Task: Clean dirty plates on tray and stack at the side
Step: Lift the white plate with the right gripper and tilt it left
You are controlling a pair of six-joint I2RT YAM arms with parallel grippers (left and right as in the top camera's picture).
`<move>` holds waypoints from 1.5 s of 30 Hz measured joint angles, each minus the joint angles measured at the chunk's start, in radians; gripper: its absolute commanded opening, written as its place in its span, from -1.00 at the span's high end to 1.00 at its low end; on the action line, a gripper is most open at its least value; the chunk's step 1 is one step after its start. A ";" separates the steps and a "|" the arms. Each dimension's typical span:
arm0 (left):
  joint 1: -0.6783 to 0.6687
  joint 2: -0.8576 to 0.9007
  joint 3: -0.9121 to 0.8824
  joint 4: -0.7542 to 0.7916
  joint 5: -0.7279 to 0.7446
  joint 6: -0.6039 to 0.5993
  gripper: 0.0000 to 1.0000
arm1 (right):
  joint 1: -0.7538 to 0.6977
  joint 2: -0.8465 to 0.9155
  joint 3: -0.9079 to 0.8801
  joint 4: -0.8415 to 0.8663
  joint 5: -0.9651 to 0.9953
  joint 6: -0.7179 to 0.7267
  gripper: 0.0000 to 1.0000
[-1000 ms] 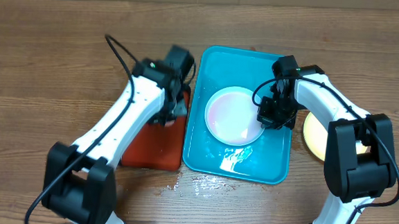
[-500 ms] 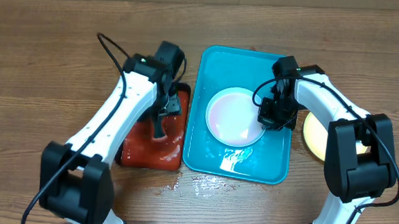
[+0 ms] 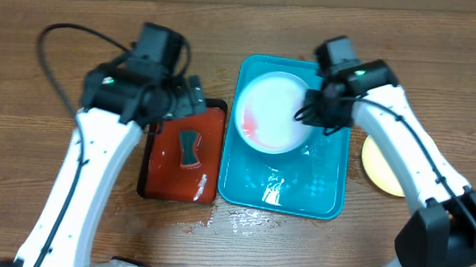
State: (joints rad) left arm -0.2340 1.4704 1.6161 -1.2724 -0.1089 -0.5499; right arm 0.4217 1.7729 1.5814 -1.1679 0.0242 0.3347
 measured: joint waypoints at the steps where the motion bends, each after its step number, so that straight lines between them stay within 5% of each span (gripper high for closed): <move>1: 0.023 -0.021 0.007 -0.006 0.000 0.001 -0.99 | 0.036 -0.002 0.013 0.010 0.022 -0.003 0.92; 10: 0.157 -0.215 0.049 -0.026 0.000 0.031 -1.00 | 0.427 -0.003 0.027 0.191 0.356 0.001 0.92; 18: 0.163 -0.290 0.054 -0.073 -0.025 0.058 -1.00 | 0.614 -0.003 0.027 0.240 0.788 0.013 0.92; 30: 0.163 -0.239 0.054 -0.112 -0.045 0.060 -0.99 | 0.762 -0.003 0.027 0.240 1.214 0.013 0.92; 45: 0.163 -0.136 0.054 -0.141 -0.046 0.061 -1.00 | 0.783 -0.003 0.027 0.241 1.311 0.013 0.92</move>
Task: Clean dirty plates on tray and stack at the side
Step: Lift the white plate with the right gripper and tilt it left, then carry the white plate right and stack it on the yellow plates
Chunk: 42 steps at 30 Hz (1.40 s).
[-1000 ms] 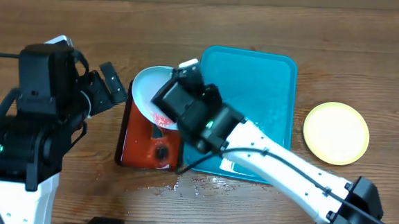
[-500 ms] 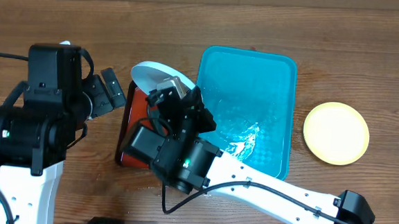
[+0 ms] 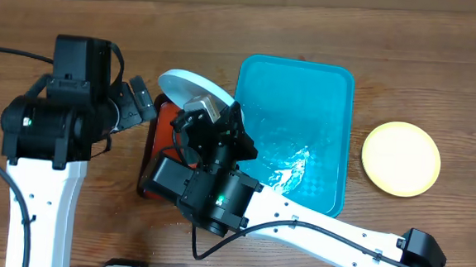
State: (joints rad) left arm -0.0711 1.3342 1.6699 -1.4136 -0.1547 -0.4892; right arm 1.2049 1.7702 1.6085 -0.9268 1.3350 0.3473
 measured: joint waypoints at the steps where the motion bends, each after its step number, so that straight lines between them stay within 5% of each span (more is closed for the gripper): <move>1: 0.000 0.002 0.000 -0.001 0.000 0.000 -1.00 | 0.000 0.000 0.000 -0.001 0.001 0.000 0.92; 29: 0.000 -0.036 0.002 0.000 0.000 0.000 -1.00 | -0.004 0.000 0.000 -0.001 -0.013 0.013 0.93; 35: 0.000 -0.036 0.002 0.000 0.000 0.000 -0.99 | -0.145 0.000 0.000 0.017 -0.357 0.109 0.93; 42: 0.000 -0.036 0.004 0.002 0.000 0.000 -1.00 | -0.579 -0.001 0.060 -0.048 -1.033 0.158 0.93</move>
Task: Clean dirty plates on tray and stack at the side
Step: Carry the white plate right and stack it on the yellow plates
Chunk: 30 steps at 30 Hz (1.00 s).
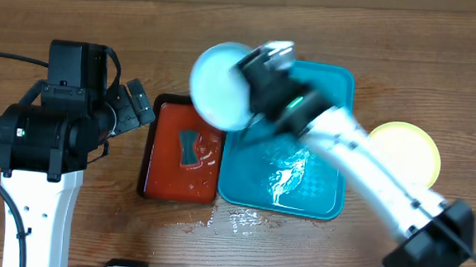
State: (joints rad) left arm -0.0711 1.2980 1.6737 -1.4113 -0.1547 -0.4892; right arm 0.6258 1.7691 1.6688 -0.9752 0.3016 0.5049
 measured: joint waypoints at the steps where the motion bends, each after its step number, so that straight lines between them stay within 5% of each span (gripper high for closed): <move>1: 0.000 0.000 0.000 0.000 0.000 0.000 -1.00 | -0.074 -0.004 0.022 -0.019 -0.093 0.003 0.92; 6: 0.000 0.000 0.000 0.000 0.000 0.000 -1.00 | -0.418 -0.077 0.081 -0.210 -0.364 0.016 0.92; 13: 0.000 0.000 0.001 -0.003 0.000 0.000 -0.99 | -0.827 -0.147 0.025 -0.448 -0.311 0.018 0.92; 23: 0.000 0.000 0.001 -0.004 0.000 0.000 -1.00 | -1.001 -0.146 -0.428 -0.260 -0.320 0.019 0.92; 30: 0.000 0.000 0.001 -0.019 0.000 0.000 -1.00 | -1.073 -0.144 -0.538 -0.211 -0.350 0.019 0.92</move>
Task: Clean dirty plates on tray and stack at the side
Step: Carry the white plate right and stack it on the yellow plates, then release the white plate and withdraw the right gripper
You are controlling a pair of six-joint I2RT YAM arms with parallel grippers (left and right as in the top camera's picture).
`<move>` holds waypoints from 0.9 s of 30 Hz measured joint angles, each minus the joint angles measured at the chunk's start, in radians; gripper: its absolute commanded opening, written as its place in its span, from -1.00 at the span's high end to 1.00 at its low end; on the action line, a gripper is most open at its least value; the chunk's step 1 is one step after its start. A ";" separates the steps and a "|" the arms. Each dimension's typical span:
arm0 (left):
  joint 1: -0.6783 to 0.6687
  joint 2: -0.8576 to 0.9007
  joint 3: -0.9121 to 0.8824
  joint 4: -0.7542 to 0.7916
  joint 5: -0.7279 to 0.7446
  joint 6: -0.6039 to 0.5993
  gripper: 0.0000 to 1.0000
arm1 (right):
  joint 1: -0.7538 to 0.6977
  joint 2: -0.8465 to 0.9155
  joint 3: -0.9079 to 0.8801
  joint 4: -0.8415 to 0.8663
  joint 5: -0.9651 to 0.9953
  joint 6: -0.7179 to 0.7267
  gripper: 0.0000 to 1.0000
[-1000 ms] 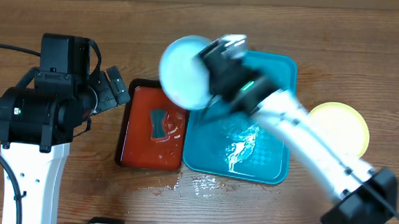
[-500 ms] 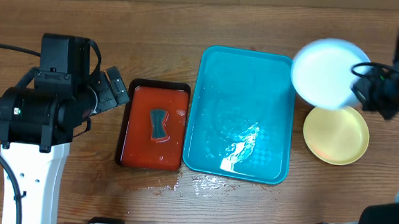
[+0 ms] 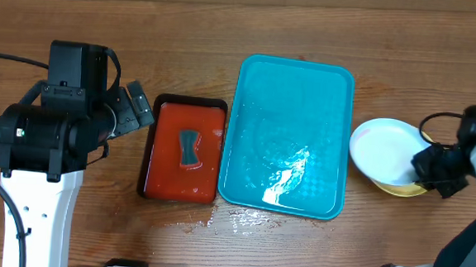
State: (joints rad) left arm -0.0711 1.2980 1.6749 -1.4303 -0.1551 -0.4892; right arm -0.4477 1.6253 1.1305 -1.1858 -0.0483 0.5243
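A white plate [image 3: 382, 148] lies on top of a yellow plate [image 3: 399, 190] at the right side of the table, covering most of it. My right gripper [image 3: 429, 167] is at the white plate's right rim and looks shut on it. The teal tray [image 3: 261, 93] in the middle is wet and holds no plates. My left gripper [image 3: 137, 104] hovers open over the table, left of the red tray, holding nothing.
A red tray [image 3: 166, 166] with liquid in it and a dark scrubber [image 3: 188, 149] sits just left of the teal tray. Water is spilled on the table [image 3: 241, 222] at the teal tray's front edge. A cable [image 3: 434, 122] loops by the right arm.
The right gripper has carried the white plate from above the seam between the red and teal trays to the right side. The plate now rests on the yellow plate. The left arm is unchanged.
At first the right gripper held the white plate, smeared pink, on the teal tray, with the left gripper over the red tray. Then the plate was over the red tray and the left arm had drawn back. Later it hung looking clean above the trays; now it is stacked on the yellow plate.
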 measured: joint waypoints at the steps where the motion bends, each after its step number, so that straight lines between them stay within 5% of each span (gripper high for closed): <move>1: 0.000 0.000 0.000 -0.002 0.000 0.000 -1.00 | -0.007 0.000 0.000 0.001 0.000 0.001 0.92; 3: 0.000 0.000 0.000 -0.008 0.000 0.000 -1.00 | -0.052 0.000 0.000 0.000 -0.002 0.003 0.82; 4: 0.000 0.000 0.000 -0.011 0.000 0.000 -1.00 | -0.080 0.000 0.000 0.000 -0.002 0.005 0.55; 5: 0.000 0.000 0.000 -0.014 0.000 0.000 -1.00 | -0.105 0.000 0.000 -0.001 -0.006 0.003 0.03; 7: 0.000 0.000 0.000 -0.015 0.000 0.000 -0.99 | -0.146 0.000 0.000 -0.005 -0.033 -0.027 -0.25; 17: 0.000 0.000 0.000 -0.039 0.000 0.000 -0.99 | -0.115 -0.152 0.041 -0.087 -0.248 -0.233 -0.35; 20: 0.000 -0.006 0.000 -0.048 0.001 0.000 -0.99 | -0.050 -0.311 0.105 -0.085 -0.359 -0.295 -0.53; 22: 0.000 -0.027 0.000 -0.055 0.001 0.000 -1.00 | 0.006 -0.423 0.154 -0.082 -0.428 -0.326 -1.00; 27: 0.000 -0.135 0.000 -0.071 0.001 0.015 -1.00 | 0.129 -0.673 0.201 -0.072 -0.526 -0.368 -1.00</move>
State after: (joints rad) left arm -0.0711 1.1629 1.6752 -1.5013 -0.1543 -0.4744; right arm -0.3183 0.9520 1.3315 -1.2583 -0.5739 0.1562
